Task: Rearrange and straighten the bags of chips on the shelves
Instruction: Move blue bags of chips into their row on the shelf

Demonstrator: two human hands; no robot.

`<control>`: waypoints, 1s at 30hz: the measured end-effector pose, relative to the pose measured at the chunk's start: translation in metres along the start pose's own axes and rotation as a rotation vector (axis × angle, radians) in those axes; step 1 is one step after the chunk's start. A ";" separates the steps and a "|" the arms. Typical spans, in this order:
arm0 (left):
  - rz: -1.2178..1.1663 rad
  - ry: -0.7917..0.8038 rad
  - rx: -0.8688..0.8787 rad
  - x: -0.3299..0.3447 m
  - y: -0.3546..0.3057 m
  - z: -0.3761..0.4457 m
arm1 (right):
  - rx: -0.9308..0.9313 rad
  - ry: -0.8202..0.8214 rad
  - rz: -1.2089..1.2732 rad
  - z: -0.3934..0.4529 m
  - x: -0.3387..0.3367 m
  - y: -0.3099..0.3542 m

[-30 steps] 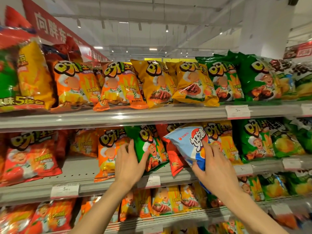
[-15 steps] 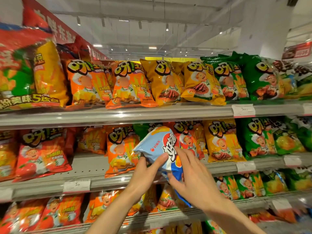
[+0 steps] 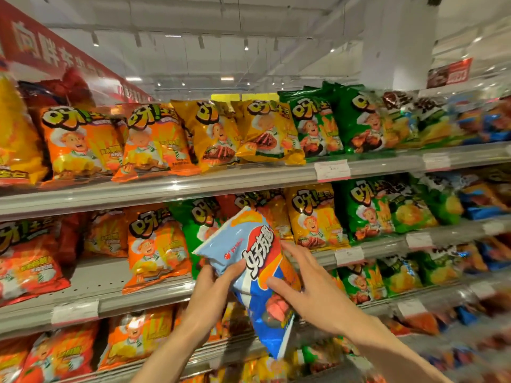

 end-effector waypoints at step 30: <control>-0.124 0.570 -0.090 0.662 0.109 0.217 | 0.525 -0.291 0.136 -0.221 -0.414 -0.470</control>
Point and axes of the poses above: each hand's wrist, its own z-axis towards the middle knuckle, its own x-axis out of the palm, y = z × x, the point moved 8 cm from there along z, towards the middle knuckle, and after that the axes turned 11 degrees about y, right-handed, at the moved point
